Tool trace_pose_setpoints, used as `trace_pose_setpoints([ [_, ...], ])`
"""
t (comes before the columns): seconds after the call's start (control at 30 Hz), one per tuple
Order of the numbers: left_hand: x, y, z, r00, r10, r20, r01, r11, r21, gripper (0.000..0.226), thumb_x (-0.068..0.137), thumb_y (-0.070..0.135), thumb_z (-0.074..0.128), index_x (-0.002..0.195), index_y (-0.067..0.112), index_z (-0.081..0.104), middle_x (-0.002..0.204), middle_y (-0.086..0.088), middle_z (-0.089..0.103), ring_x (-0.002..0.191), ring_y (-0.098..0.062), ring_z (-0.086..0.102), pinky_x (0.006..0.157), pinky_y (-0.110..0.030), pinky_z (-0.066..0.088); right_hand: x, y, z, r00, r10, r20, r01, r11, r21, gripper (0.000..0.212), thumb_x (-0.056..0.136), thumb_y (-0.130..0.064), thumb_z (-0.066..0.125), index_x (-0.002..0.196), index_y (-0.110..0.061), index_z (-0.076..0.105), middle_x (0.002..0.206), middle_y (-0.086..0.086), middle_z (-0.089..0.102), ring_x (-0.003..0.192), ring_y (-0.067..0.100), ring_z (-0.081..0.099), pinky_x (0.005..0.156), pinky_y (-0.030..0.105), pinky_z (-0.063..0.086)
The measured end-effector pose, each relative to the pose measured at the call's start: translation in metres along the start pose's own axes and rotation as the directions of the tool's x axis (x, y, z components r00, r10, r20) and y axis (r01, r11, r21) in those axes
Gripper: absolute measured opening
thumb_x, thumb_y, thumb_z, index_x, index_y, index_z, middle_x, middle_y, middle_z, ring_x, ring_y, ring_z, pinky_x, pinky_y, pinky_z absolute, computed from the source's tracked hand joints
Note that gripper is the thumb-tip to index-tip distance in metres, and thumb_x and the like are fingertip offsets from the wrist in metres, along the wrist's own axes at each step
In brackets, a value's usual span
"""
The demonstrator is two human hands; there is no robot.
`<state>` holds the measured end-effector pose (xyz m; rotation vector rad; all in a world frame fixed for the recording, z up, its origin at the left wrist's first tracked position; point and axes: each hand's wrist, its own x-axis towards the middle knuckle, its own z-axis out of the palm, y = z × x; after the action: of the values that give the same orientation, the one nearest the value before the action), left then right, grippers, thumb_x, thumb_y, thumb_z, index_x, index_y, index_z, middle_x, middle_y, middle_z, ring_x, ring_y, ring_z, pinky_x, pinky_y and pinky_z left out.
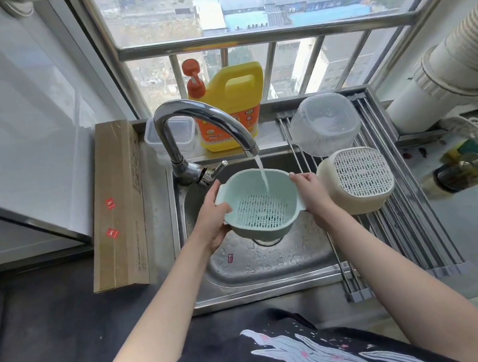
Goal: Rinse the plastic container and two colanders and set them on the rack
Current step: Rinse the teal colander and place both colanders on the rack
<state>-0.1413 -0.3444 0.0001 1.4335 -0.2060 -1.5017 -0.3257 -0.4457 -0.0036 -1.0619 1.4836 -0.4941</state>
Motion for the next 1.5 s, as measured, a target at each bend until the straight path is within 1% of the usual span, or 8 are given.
trace_pose_setpoints([
  [0.13, 0.001, -0.003, 0.002, 0.997, 0.072, -0.003, -0.072, 0.997, 0.015, 0.077, 0.082, -0.019, 0.033, 0.146, 0.023, 0.031, 0.129, -0.013, 0.047, 0.106, -0.028, 0.052, 0.076, -0.036, 0.051, -0.014, 0.004, -0.007, 0.997, -0.016, 0.077, 0.039, 0.948, -0.315, 0.037, 0.098, -0.047, 0.039, 0.103, -0.014, 0.052, 0.081, 0.000, 0.054, 0.062, 0.013, 0.049, 0.049, 0.025, 0.038],
  [0.27, -0.002, -0.003, 0.005, 0.997, 0.074, 0.021, -0.074, 0.997, 0.027, 0.070, 0.084, -0.016, 0.039, 0.143, 0.022, 0.038, 0.121, -0.012, 0.054, 0.101, -0.027, 0.056, 0.070, -0.036, 0.052, -0.018, 0.008, -0.010, 0.991, -0.092, 0.101, 0.127, 0.894, -0.430, 0.026, 0.098, -0.036, 0.046, 0.110, -0.015, 0.054, 0.089, -0.001, 0.061, 0.072, 0.012, 0.059, 0.055, 0.024, 0.044],
  [0.4, -0.010, 0.002, 0.005, 0.995, 0.098, 0.026, -0.100, 0.989, 0.112, 0.060, 0.084, -0.007, 0.054, 0.137, 0.021, 0.049, 0.111, -0.005, 0.065, 0.088, -0.020, 0.064, 0.059, -0.029, 0.053, -0.019, 0.011, -0.010, 0.994, 0.022, 0.108, 0.025, 0.907, -0.421, 0.015, 0.096, -0.023, 0.042, 0.107, -0.023, 0.051, 0.085, 0.003, 0.058, 0.068, 0.021, 0.053, 0.047, 0.025, 0.037],
  [0.57, -0.019, 0.013, 0.009, 0.982, 0.189, 0.010, -0.182, 0.931, 0.318, 0.057, 0.082, 0.008, 0.070, 0.134, 0.017, 0.052, 0.125, -0.003, 0.063, 0.112, -0.018, 0.061, 0.094, -0.038, 0.051, -0.023, 0.026, -0.003, 0.948, 0.243, 0.204, -0.171, 0.934, -0.314, 0.021, 0.098, -0.024, 0.043, 0.115, -0.021, 0.054, 0.074, 0.007, 0.049, 0.050, 0.015, 0.033, 0.042, 0.019, 0.024],
  [0.77, -0.019, 0.024, 0.024, 0.990, 0.137, 0.025, -0.128, 0.823, 0.553, 0.047, 0.079, 0.013, 0.069, 0.125, 0.022, 0.061, 0.113, 0.006, 0.065, 0.108, -0.012, 0.061, 0.096, -0.036, 0.050, -0.029, 0.050, -0.004, 0.871, 0.391, 0.298, -0.277, 0.891, -0.359, 0.026, 0.098, -0.029, 0.045, 0.121, -0.018, 0.053, 0.073, 0.006, 0.047, 0.052, 0.014, 0.035, 0.044, 0.020, 0.026],
  [0.87, -0.015, 0.023, 0.022, 0.998, 0.053, 0.039, -0.066, 0.843, 0.534, 0.035, 0.082, 0.008, 0.055, 0.106, 0.030, 0.066, 0.099, 0.000, 0.068, 0.090, -0.018, 0.064, 0.084, -0.041, 0.055, -0.032, 0.044, -0.008, 0.922, 0.323, 0.213, -0.262, 0.926, -0.273, 0.029, 0.095, -0.019, 0.043, 0.122, -0.016, 0.053, 0.079, 0.008, 0.051, 0.054, 0.015, 0.039, 0.040, 0.018, 0.027],
  [1.07, 0.003, 0.005, 0.006, 0.993, -0.109, 0.052, 0.074, 0.890, 0.449, 0.048, 0.087, -0.005, 0.049, 0.124, 0.024, 0.055, 0.101, -0.005, 0.062, 0.089, -0.019, 0.058, 0.086, -0.046, 0.051, -0.030, 0.001, -0.018, 0.996, 0.039, -0.076, -0.047, 0.992, -0.116, 0.022, 0.090, -0.020, 0.052, 0.106, -0.013, 0.065, 0.089, 0.005, 0.061, 0.078, 0.021, 0.054, 0.058, 0.028, 0.040],
  [1.5, 0.007, -0.021, 0.032, 0.958, -0.276, 0.074, 0.196, 0.824, 0.531, 0.014, 0.093, 0.003, 0.044, 0.094, 0.003, 0.058, 0.080, -0.009, 0.062, 0.056, -0.012, 0.066, 0.064, -0.027, 0.059, -0.038, -0.051, -0.035, 0.957, -0.284, -0.055, 0.192, 0.765, -0.615, 0.039, 0.086, -0.031, 0.061, 0.121, -0.015, 0.067, 0.124, 0.002, 0.066, 0.118, 0.021, 0.056, 0.098, 0.034, 0.042],
])
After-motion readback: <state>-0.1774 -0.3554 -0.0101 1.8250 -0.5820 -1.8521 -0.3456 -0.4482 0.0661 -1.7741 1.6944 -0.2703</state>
